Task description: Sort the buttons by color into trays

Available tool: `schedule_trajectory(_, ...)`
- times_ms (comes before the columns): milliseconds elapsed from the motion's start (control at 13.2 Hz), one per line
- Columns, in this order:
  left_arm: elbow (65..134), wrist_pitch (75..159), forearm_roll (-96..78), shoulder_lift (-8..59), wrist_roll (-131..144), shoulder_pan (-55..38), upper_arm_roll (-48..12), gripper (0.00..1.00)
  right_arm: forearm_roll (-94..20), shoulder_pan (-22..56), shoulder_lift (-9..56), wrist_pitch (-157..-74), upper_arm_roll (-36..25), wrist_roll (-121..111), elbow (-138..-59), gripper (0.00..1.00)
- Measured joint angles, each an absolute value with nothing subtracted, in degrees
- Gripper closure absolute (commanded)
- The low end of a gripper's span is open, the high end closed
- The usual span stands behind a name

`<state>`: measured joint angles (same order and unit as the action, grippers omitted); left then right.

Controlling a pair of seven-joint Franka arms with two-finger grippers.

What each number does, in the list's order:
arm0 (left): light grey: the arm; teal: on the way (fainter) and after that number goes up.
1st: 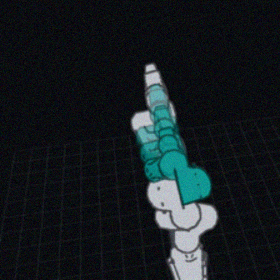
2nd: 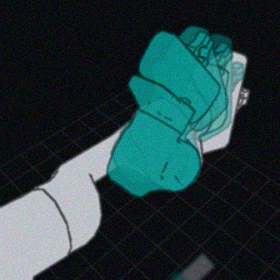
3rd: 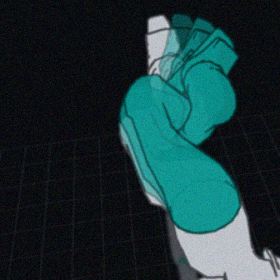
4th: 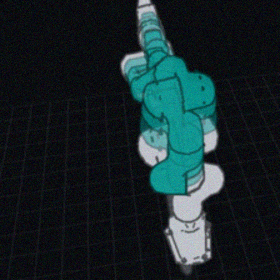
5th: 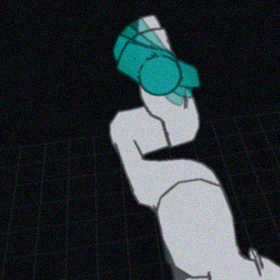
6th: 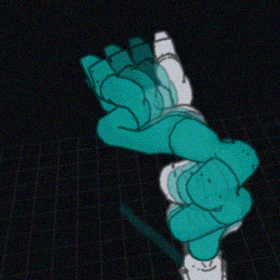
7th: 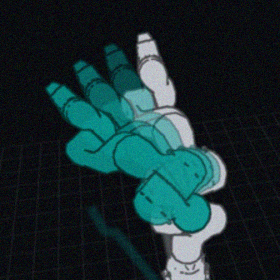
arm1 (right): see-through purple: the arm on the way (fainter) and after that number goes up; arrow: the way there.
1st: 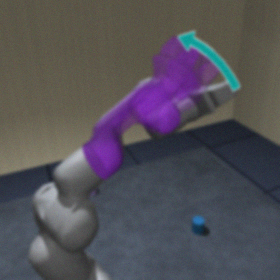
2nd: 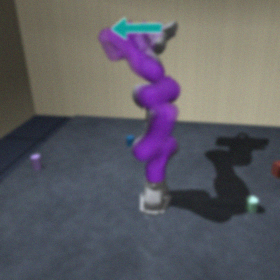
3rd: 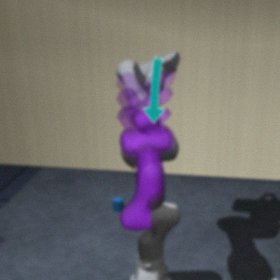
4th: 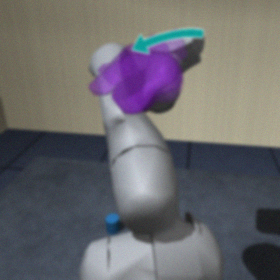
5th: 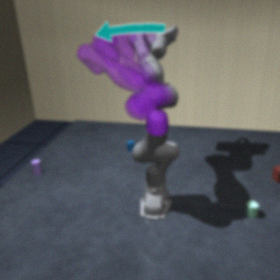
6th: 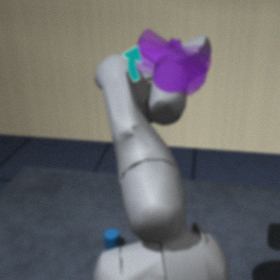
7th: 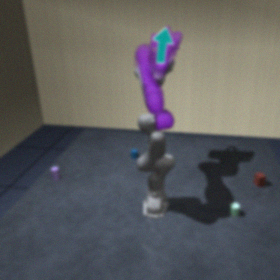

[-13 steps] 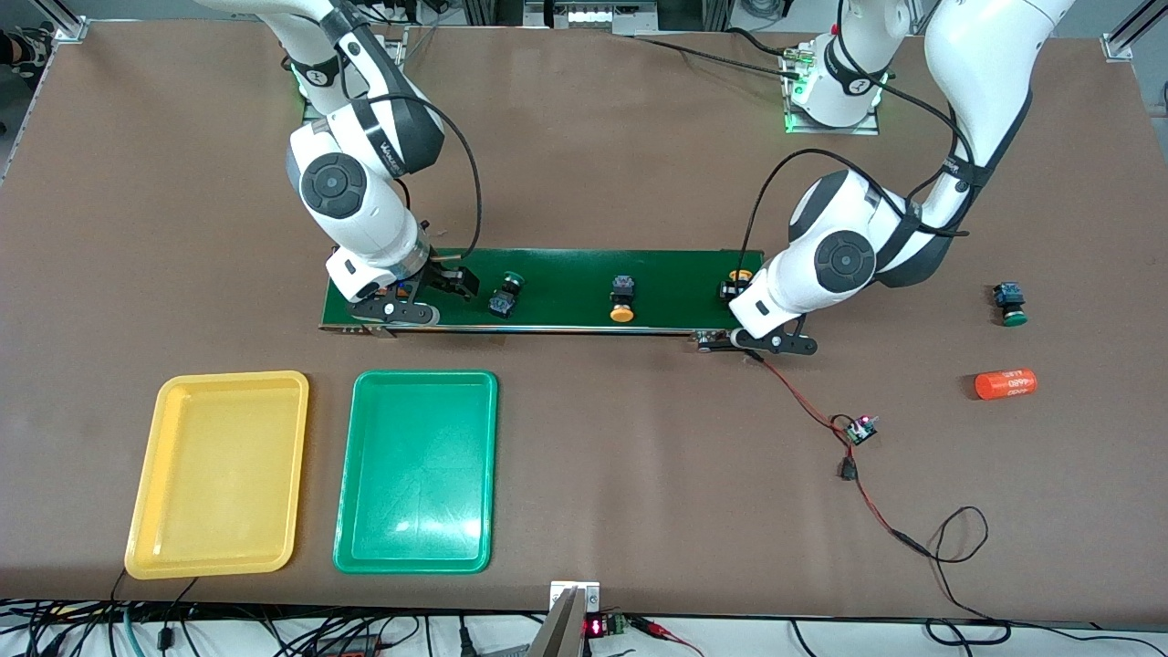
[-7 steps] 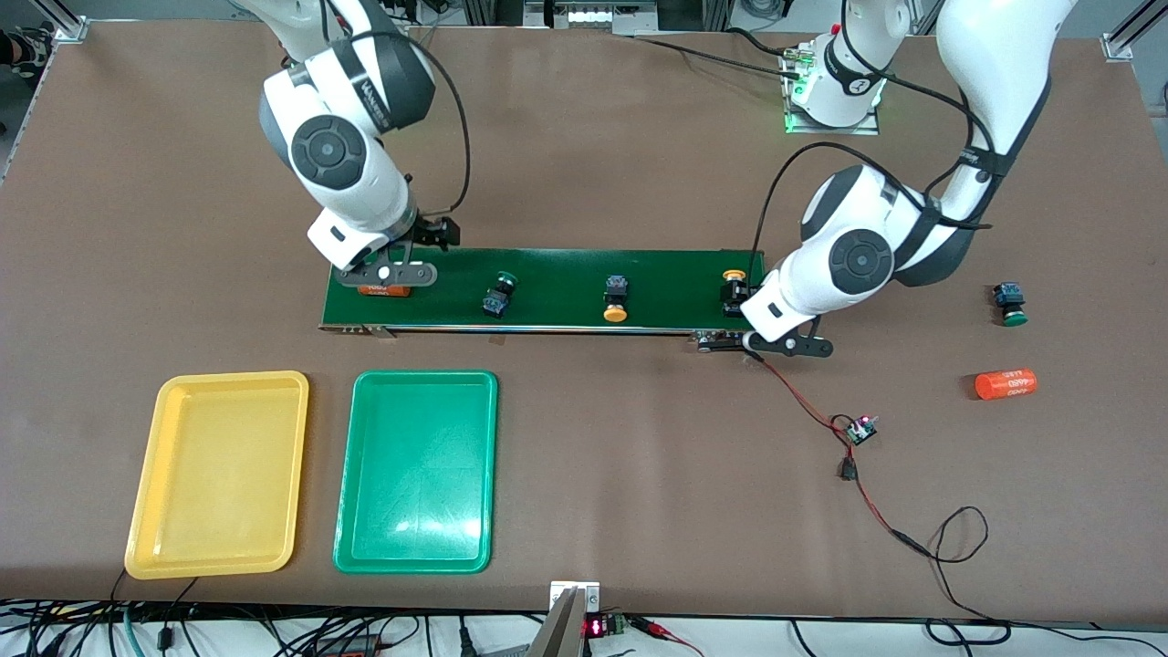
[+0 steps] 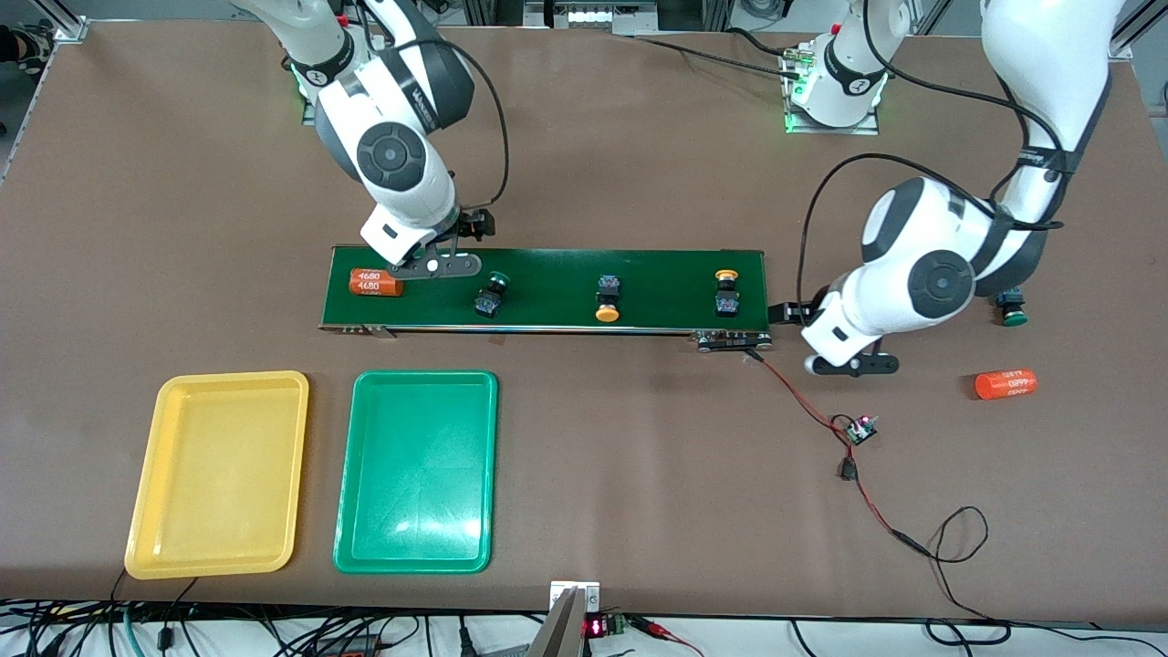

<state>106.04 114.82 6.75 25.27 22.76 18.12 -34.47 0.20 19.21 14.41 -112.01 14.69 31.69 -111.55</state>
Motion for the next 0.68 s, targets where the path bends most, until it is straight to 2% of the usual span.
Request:
schedule_trajectory(303, 105.3, 109.9, 6.8, 25.3, 22.8, 20.3, -33.2, 0.00, -0.8, 14.8, 15.5, -113.8, 14.0, 39.3, -111.6, 0.00)
schedule_trajectory(681, 105.4, 106.5, 6.8, 27.3, 21.5, 21.7, -24.3, 0.00, -1.3, 15.6, 19.1, -123.4, 14.5, 49.8, -111.7, 0.00)
